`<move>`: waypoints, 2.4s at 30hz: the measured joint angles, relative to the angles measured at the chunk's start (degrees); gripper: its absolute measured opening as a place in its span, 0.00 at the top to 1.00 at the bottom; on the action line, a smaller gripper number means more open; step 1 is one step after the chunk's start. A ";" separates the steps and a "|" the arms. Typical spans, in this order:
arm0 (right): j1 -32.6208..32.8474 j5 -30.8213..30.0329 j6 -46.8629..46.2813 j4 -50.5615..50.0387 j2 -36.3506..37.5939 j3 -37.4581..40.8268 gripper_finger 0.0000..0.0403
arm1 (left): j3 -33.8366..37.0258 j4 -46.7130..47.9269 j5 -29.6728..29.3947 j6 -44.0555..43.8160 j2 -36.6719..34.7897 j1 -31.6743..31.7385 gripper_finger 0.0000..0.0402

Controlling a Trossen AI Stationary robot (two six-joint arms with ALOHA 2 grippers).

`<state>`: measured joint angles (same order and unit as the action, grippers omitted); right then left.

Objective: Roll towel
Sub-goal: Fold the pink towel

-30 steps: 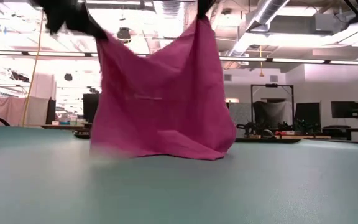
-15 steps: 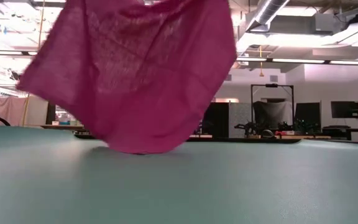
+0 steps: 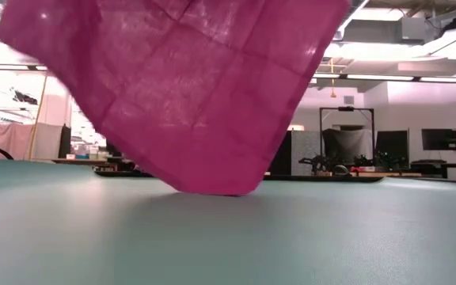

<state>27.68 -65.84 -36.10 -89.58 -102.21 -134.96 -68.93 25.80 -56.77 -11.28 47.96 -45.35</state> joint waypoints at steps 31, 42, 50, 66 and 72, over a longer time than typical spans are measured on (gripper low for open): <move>-32.09 24.23 13.61 30.92 -0.26 35.86 1.00 | 39.47 21.24 -11.26 -33.10 -3.73 29.95 0.97; -32.82 24.56 14.15 31.69 -0.22 35.85 1.00 | 47.38 -5.67 3.79 -0.38 -3.72 38.46 0.64; -36.22 25.50 14.14 31.39 -0.22 35.85 1.00 | 47.50 -8.06 4.19 4.45 -3.71 44.20 0.46; -40.95 30.91 15.26 31.93 -0.22 35.85 1.00 | 47.54 -28.92 32.83 23.33 11.57 65.28 0.45; -41.45 31.39 16.55 31.77 -0.22 35.85 1.00 | 47.45 -35.30 49.52 33.20 19.11 61.04 0.45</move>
<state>-13.77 -34.46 -19.55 -57.81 -102.43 -99.11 -21.47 -9.50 -7.25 21.92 67.07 15.69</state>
